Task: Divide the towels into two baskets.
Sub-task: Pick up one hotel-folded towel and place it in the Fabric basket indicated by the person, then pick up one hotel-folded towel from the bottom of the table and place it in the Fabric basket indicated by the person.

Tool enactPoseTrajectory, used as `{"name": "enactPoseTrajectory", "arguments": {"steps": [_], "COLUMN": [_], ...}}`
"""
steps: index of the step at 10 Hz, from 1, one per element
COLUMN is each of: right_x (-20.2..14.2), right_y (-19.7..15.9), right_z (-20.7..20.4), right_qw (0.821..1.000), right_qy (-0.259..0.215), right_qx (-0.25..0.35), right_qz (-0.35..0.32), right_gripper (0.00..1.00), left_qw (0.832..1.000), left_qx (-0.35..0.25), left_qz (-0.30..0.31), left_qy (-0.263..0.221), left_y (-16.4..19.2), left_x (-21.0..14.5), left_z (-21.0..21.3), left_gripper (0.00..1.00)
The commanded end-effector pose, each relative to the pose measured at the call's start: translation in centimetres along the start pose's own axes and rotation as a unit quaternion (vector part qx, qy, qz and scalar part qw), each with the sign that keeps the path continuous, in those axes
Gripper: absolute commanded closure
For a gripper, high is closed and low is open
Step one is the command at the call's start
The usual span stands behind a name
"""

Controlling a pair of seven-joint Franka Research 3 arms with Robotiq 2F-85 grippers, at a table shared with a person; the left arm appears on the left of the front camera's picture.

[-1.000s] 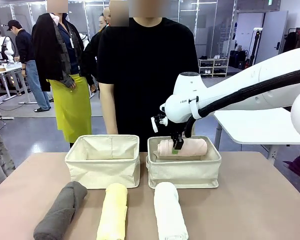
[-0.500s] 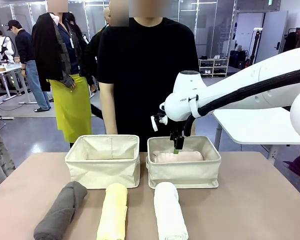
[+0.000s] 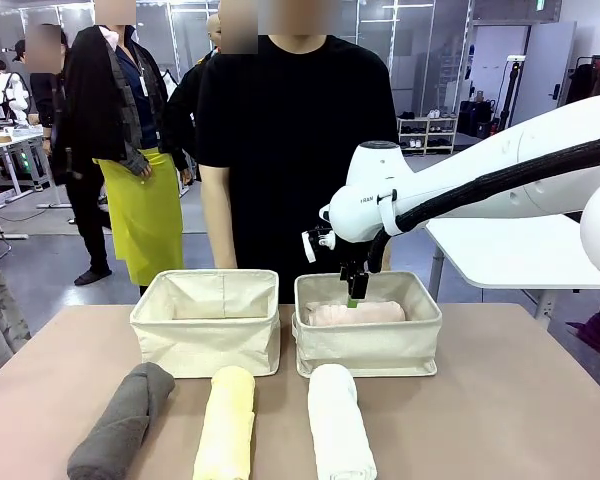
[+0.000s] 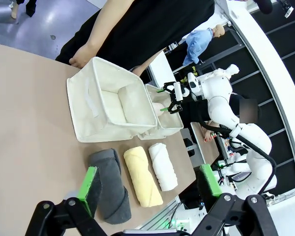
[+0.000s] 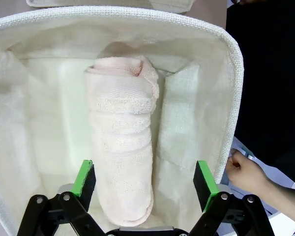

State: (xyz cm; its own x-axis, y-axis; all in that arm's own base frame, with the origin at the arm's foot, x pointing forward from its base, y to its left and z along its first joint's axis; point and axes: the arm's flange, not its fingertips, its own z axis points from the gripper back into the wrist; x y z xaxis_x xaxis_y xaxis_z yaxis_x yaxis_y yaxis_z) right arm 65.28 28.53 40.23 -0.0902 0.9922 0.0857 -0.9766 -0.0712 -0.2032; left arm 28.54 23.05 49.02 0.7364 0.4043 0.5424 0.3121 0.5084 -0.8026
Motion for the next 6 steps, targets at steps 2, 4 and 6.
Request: {"name": "enactPoseTrajectory", "arguments": {"steps": [2,4,6], "right_x": [0.02,0.02,0.02], "right_y": [0.01,0.01,0.01], "right_z": [0.00,0.00,0.00], "right_qw": [1.000,1.000,1.000], "right_qy": [0.000,0.000,0.000], "right_qx": [0.000,0.000,0.000], "right_qz": [0.001,0.001,0.001], "right_gripper": [0.00,0.00,0.00], "left_qw": [1.000,1.000,1.000], "left_qx": [-0.011,-0.011,-0.011], "left_qz": [-0.006,-0.006,-0.006], "left_qy": [-0.007,-0.007,-0.007], "left_y": [-0.15,-0.15,-0.15], "left_x": [0.11,0.11,0.11], "left_z": [0.24,0.24,0.24], "left_gripper": [0.00,0.00,0.00]}}
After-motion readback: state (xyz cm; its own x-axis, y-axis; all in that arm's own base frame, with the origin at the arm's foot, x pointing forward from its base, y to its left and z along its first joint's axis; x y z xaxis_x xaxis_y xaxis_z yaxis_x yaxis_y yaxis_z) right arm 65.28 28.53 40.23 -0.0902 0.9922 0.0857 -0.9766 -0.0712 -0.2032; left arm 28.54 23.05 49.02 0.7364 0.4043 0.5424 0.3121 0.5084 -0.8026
